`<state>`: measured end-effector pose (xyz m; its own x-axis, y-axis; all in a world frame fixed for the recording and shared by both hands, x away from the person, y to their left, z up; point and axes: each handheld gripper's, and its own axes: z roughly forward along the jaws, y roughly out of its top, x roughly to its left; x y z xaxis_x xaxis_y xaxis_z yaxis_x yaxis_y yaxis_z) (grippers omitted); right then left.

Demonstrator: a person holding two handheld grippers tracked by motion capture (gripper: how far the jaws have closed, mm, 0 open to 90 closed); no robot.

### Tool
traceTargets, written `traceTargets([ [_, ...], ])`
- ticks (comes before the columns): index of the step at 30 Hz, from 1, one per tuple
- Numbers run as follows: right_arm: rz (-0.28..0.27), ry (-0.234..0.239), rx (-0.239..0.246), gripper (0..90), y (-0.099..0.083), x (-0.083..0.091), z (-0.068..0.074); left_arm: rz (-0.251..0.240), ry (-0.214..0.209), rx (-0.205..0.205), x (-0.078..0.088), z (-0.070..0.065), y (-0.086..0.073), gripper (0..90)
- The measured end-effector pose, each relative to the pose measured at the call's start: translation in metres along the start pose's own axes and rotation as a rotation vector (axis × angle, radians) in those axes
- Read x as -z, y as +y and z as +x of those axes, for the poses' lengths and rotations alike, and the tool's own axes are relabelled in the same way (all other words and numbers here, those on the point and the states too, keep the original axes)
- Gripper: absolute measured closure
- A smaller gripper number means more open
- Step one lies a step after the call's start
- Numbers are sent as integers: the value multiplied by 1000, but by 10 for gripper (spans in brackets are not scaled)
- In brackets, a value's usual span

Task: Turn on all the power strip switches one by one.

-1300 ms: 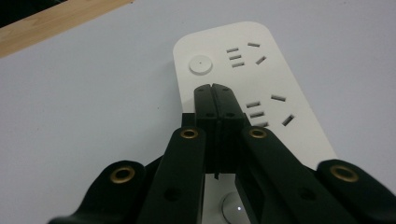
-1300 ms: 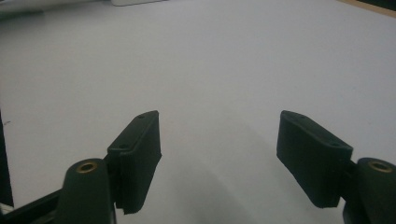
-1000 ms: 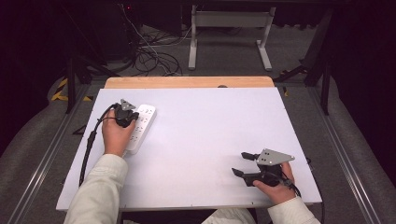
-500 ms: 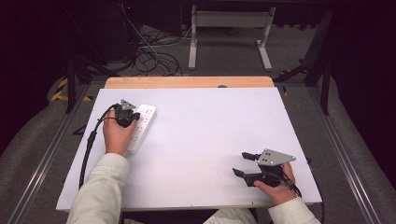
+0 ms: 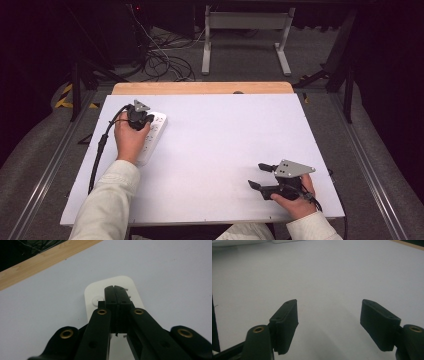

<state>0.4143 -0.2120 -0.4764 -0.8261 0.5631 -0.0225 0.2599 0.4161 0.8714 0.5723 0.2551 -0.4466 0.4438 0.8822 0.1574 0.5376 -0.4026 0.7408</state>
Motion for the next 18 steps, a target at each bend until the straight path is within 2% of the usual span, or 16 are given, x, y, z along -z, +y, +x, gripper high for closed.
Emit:
traceTargets([
  [3, 5, 1, -7, 313, -1, -1, -2, 13, 2, 6, -5, 2, 3, 900],
  [10, -1, 4, -10, 312, -2, 1, -3, -12, -6, 13, -9, 4, 12, 899],
  [18, 0, 6, -12, 312, -2, 0, -3, -14, -7, 45, -11, 13, 9, 900],
])
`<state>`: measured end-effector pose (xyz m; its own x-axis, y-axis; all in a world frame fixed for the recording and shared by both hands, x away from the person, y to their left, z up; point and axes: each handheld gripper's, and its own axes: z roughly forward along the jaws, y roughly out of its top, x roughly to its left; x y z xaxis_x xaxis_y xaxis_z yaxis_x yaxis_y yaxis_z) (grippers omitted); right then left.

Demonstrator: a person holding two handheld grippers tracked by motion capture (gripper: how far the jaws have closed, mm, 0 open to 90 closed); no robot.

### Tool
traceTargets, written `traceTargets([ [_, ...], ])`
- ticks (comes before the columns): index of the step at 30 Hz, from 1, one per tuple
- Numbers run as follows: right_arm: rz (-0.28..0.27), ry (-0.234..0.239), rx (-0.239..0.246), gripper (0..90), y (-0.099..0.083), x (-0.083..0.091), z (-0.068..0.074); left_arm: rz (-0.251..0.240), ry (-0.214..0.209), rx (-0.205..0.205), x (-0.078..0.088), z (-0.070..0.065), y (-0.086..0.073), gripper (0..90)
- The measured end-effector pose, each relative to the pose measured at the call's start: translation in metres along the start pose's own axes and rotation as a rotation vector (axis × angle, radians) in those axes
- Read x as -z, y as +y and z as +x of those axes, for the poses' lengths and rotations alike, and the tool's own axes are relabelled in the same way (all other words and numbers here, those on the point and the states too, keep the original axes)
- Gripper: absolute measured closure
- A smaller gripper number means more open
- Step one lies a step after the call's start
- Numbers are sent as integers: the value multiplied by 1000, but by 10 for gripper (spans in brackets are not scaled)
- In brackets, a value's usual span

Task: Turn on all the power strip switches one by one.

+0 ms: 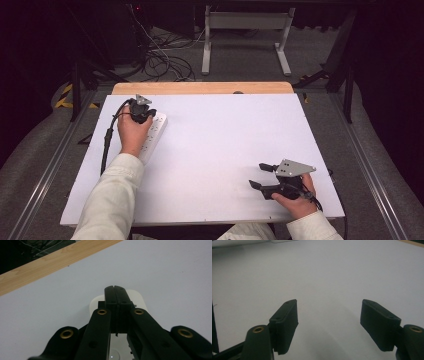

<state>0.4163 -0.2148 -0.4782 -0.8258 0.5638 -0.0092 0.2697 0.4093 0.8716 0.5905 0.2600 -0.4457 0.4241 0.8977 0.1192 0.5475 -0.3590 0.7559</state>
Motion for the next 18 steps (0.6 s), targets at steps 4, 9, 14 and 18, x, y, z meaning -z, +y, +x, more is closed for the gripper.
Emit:
traceTargets([
  [4, 3, 1, 0, 312, 0, -1, 0, -9, -2, 12, -2, 3, -2, 900],
  [9, 6, 2, -6, 311, -1, -2, 0, -1, 1, 11, -6, 5, -3, 900],
  [14, 6, 3, -7, 311, -1, -2, -1, 21, 12, 9, -9, 9, -7, 900],
  [18, 6, 3, -8, 310, -1, -2, -1, 18, 2, 9, -11, 7, -8, 900],
])
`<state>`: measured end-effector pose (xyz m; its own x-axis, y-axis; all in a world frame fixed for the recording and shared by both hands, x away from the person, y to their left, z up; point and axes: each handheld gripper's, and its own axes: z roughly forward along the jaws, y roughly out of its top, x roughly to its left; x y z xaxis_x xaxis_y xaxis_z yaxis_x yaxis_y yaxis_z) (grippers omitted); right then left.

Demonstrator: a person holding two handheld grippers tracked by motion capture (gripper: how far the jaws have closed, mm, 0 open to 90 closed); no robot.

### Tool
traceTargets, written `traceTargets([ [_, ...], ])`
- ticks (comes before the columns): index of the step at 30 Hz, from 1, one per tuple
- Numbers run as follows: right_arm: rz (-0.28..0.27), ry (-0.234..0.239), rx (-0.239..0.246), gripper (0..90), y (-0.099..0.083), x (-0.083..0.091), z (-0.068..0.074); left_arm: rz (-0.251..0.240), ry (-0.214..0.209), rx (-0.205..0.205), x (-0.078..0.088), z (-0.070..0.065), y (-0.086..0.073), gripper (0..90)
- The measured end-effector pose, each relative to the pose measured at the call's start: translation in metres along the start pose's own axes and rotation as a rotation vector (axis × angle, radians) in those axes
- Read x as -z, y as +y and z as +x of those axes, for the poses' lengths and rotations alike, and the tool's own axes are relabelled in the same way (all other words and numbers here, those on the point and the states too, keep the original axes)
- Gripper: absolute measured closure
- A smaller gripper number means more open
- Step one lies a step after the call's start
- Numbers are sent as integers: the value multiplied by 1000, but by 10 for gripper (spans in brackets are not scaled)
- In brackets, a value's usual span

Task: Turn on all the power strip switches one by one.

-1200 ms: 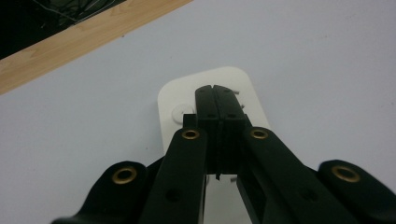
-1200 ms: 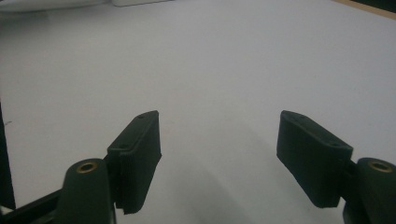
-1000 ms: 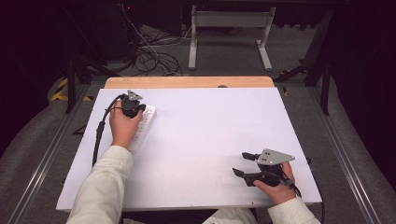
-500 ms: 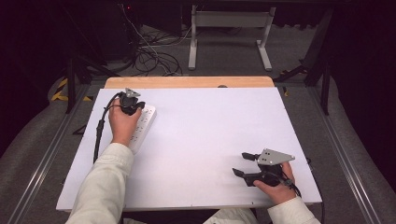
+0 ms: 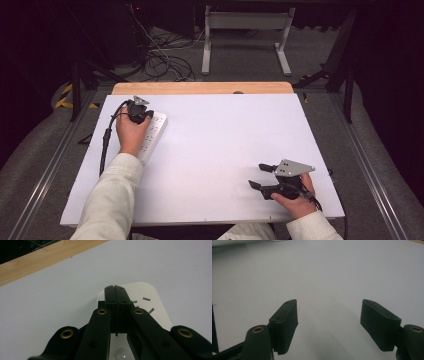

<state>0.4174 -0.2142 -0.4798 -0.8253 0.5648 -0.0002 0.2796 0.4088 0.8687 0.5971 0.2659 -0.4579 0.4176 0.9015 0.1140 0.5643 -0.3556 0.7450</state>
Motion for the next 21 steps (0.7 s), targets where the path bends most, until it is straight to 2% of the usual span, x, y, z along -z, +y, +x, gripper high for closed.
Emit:
traceTargets([
  [3, -2, 3, -2, 309, 0, 0, 0, 13, 3, -1, -1, -2, 0, 900],
  [6, -3, 4, -3, 308, 0, 0, 0, 22, 29, 11, 0, 0, -1, 900],
  [16, -6, 7, -4, 308, 0, 1, 0, 6, 17, 5, 0, 2, -5, 900],
  [21, -4, 7, -7, 308, 0, 1, -1, 7, 18, -17, 0, 0, -5, 900],
])
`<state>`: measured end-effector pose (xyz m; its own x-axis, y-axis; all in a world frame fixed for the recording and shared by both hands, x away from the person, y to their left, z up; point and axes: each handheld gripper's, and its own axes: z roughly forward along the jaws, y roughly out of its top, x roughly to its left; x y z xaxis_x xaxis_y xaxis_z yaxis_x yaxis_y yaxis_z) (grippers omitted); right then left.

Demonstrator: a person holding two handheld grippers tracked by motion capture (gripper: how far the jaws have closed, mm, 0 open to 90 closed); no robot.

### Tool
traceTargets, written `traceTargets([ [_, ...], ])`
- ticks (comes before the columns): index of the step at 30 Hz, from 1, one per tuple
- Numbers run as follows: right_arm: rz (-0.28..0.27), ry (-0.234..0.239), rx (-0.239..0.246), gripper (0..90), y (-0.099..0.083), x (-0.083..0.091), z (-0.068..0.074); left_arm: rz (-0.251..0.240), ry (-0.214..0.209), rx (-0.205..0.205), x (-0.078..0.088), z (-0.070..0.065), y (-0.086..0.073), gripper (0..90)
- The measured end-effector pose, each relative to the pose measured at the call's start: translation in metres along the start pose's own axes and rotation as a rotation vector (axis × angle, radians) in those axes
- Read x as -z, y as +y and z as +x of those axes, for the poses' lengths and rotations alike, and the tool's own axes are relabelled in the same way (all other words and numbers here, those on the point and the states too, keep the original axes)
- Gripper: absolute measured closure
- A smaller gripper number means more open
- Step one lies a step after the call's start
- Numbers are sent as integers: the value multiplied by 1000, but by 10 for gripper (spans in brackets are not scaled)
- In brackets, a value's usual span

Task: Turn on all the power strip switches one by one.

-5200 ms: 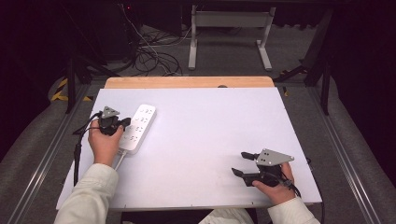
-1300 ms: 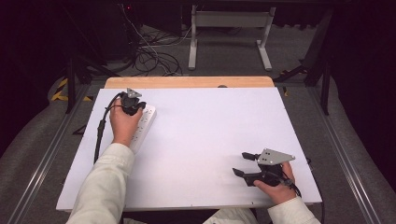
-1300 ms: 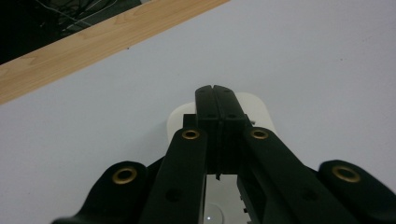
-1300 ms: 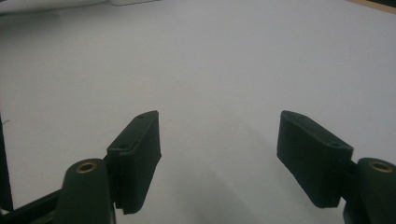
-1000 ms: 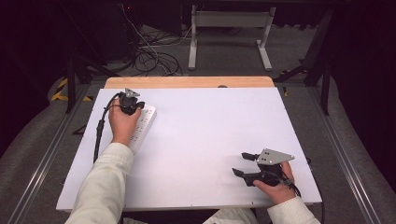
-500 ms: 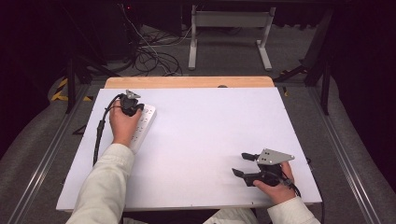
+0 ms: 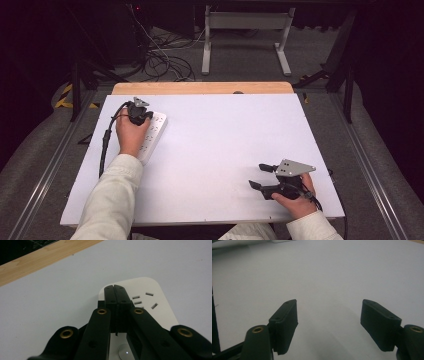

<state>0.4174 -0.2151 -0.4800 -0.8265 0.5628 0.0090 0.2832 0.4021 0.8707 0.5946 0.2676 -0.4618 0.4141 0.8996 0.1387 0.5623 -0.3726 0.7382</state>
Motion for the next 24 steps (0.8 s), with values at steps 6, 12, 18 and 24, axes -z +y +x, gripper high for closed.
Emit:
traceTargets([
  [6, -2, 0, 0, 308, 0, 0, 0, 6, 6, -4, -1, -1, 0, 900],
  [12, -4, -1, -3, 308, 0, 1, 0, 9, 3, -7, -1, 0, 0, 900],
  [18, -2, -2, -3, 308, 0, 1, 0, 12, -3, 2, -1, 1, 0, 900],
  [24, -3, -2, 0, 308, 0, 1, 0, 21, 1, 1, -2, -1, 1, 900],
])
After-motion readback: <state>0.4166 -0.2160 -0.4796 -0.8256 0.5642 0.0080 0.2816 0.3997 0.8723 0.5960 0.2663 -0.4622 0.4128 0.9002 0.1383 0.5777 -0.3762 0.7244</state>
